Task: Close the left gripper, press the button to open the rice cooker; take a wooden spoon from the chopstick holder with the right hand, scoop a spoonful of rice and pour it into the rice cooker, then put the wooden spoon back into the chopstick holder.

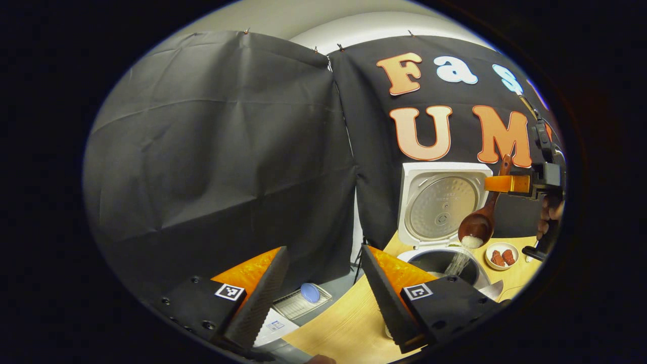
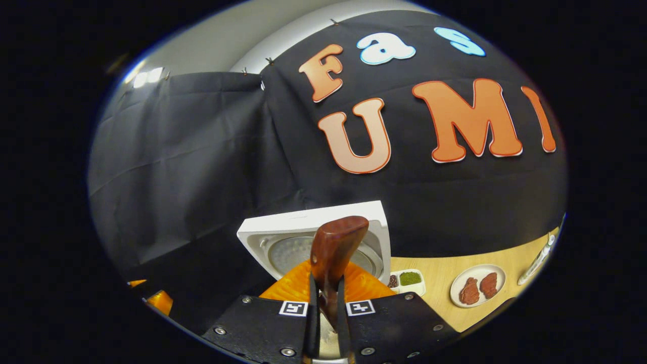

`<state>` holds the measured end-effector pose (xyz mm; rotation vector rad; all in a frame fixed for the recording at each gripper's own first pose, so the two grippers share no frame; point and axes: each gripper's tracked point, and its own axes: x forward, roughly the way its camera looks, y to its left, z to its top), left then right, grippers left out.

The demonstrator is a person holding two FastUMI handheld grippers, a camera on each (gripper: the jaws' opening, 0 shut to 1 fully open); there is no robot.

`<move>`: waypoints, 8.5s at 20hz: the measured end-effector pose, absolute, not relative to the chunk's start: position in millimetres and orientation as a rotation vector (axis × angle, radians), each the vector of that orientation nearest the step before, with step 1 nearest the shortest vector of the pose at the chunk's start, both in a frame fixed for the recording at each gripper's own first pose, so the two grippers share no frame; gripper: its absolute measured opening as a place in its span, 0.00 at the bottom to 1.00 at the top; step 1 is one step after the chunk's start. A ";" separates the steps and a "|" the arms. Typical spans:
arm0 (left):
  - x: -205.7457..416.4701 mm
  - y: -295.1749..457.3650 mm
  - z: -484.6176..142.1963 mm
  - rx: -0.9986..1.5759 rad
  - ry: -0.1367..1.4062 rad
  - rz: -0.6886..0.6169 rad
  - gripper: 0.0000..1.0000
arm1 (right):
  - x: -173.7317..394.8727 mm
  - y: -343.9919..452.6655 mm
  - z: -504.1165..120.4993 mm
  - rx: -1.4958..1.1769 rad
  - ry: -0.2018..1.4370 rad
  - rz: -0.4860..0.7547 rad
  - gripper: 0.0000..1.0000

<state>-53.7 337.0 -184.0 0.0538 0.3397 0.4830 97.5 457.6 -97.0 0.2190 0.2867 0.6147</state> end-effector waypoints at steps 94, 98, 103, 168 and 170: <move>72.3 86.2 -84.5 0.011 0.221 0.137 0.97 | -105.8 -136.0 -318.0 0.428 0.645 -0.391 0.92; 112.3 106.7 -78.0 -0.063 0.284 0.143 0.98 | -109.8 -152.3 -265.8 0.306 0.568 -0.399 0.95; 167.9 137.2 -64.9 -0.099 0.314 0.170 1.00 | -112.6 -162.1 -205.5 0.209 0.469 -0.410 0.95; 53.7 40.8 -27.2 0.020 0.104 0.057 1.00 | 4.7 25.2 -28.3 0.001 0.045 0.014 0.95; 37.5 33.0 -23.1 0.011 0.052 0.044 1.00 | 0.3 30.3 -28.7 0.013 0.036 0.011 0.95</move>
